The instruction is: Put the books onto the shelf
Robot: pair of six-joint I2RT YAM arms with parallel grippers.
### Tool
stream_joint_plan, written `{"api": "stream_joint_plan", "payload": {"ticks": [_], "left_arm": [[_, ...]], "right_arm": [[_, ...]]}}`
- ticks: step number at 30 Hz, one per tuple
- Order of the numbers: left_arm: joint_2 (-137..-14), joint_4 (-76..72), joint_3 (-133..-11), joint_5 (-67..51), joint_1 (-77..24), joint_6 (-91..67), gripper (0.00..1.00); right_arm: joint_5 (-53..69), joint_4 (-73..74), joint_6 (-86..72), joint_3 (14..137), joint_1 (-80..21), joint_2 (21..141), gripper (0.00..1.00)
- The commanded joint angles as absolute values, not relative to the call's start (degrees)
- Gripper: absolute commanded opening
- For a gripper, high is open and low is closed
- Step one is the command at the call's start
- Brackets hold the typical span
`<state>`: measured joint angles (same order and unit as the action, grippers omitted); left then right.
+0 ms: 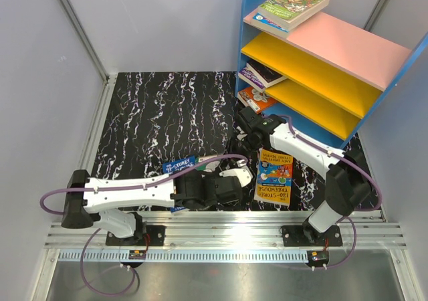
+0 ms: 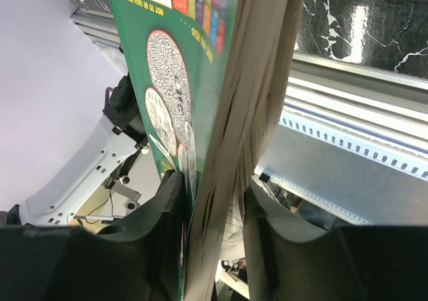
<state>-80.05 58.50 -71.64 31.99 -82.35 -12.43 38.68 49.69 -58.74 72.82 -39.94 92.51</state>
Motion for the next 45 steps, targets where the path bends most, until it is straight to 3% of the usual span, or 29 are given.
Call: {"api": "stream_joint_plan", "payload": {"ticks": [1,4,6,8,9,12,15,18,24,28,33,34,37,45], "left_arm": [[-81.6,57.1,-73.2,30.1,-82.4,-11.4,0.00],[-81.1,56.9,-74.3,29.4,-82.4,-11.4,0.00],[-79.9,55.9,-74.5,28.3,-81.8,-11.8,0.00],[-78.4,54.5,-74.3,25.4,-79.5,-12.7,0.00],[-77.6,53.9,-73.5,24.3,-78.4,-13.4,0.00],[-72.5,50.1,-71.2,18.1,-72.3,-16.3,0.00],[-65.9,43.9,-68.2,9.2,-63.3,-19.1,0.00],[-62.6,35.4,-64.5,-4.4,-52.6,-22.8,0.00],[-68.8,5.2,-54.6,-33.0,-36.8,-41.5,0.00],[-80.0,-28.4,-49.8,-44.5,-31.8,-60.5,0.00],[-100.9,-67.8,-47.6,-45.5,-30.4,-90.9,0.00],[-104.1,-79.7,-47.8,-43.2,-30.2,-95.1,0.00],[-116.4,-95.5,-49.5,-36.7,-30.4,-108.9,0.00],[-126.6,-95.4,-59.5,-31.9,-30.3,-108.7,0.00]], "right_arm": [[45.6,48.2,-56.8,74.9,-40.7,88.8,0.00],[45.0,48.6,-56.6,75.1,-40.7,88.9,0.01],[43.8,49.8,-56.4,75.7,-40.3,88.7,0.36],[41.0,53.3,-54.7,79.1,-39.6,88.6,0.95],[36.3,56.1,-53.5,81.2,-38.6,88.9,1.00],[24.9,72.5,-47.6,92.9,-35.5,89.4,1.00],[14.9,82.7,-44.9,107.7,-30.8,88.6,1.00],[9.6,87.6,-44.6,113.6,-24.7,85.3,1.00],[9.6,88.5,-43.8,110.4,-20.6,78.7,1.00],[14.0,85.8,-45.4,102.5,-20.5,75.1,1.00],[18.4,81.1,-48.2,95.6,-20.0,69.8,1.00],[18.5,81.0,-48.4,95.3,-20.0,69.4,1.00],[18.5,82.0,-48.0,95.6,-19.7,69.1,1.00],[17.4,83.9,-45.6,97.5,-19.2,69.9,1.00]]}}
